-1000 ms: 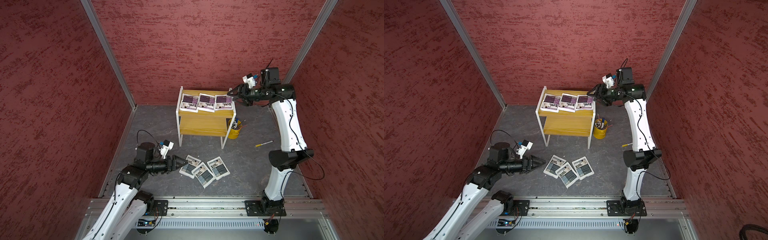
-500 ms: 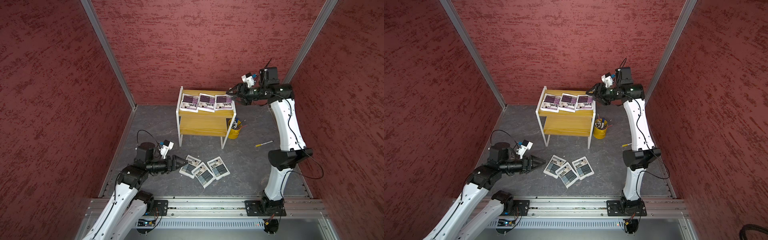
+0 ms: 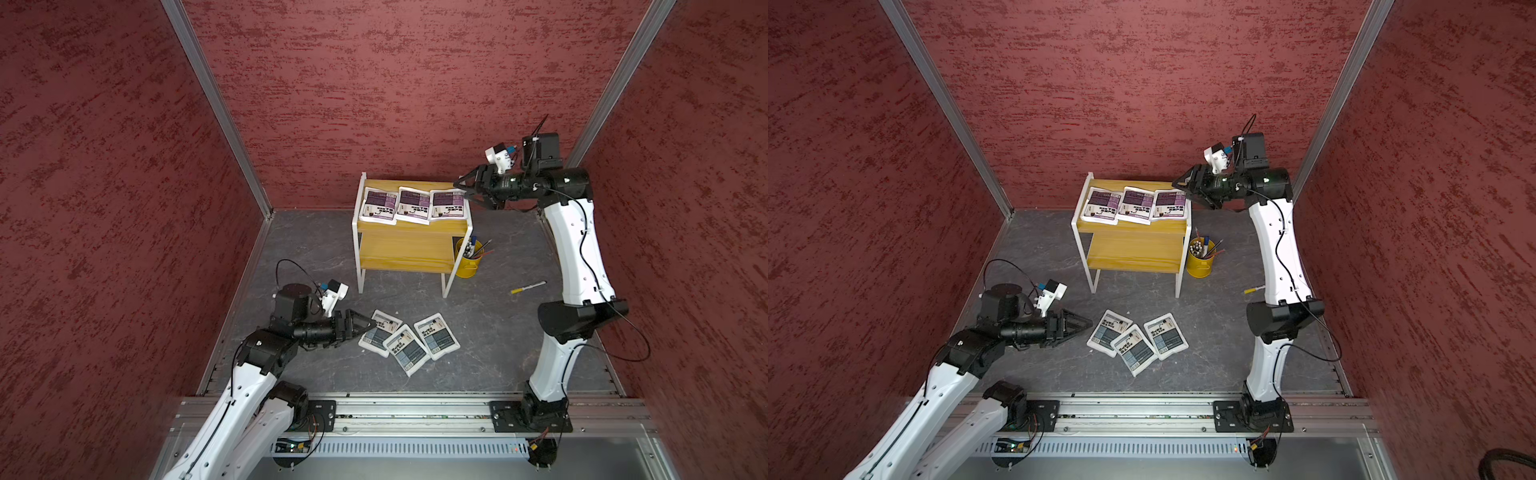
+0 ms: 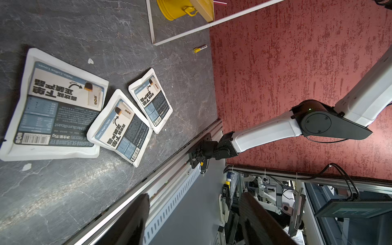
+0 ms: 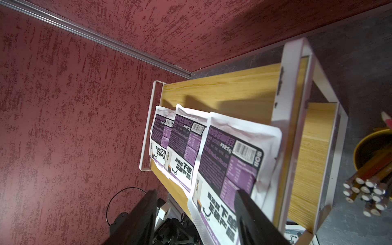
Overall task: Place the bagged coffee beans on the shelf by color
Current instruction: Place the bagged coffee beans on the shelf.
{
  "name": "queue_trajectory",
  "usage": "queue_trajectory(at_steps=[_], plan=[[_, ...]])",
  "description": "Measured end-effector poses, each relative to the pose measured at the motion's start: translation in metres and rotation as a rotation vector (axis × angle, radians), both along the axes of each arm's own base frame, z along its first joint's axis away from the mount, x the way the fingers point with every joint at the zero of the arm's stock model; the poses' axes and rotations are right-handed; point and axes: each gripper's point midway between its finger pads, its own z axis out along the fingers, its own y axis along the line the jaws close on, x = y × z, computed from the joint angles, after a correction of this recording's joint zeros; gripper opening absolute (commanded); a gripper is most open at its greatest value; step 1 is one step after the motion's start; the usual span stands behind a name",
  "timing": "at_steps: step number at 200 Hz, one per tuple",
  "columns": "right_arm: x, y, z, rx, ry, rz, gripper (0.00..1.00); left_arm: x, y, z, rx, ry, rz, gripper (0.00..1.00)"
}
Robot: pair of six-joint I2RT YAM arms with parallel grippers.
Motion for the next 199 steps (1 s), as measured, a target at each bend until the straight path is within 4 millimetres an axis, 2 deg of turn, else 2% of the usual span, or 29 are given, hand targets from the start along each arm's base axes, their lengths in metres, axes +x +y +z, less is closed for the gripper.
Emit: queue_trajectory(at_steps=[103, 199], plan=[[-0.003, -0.006, -0.016, -0.065, 0.03, -0.018, 0.62, -0.001, 0.001, 0.001, 0.003, -0.024, 0.001, 0.76], [-0.006, 0.007, -0.019, -0.068, 0.034, 0.009, 0.62, -0.002, 0.002, -0.004, 0.01, -0.021, 0.004, 0.77]])
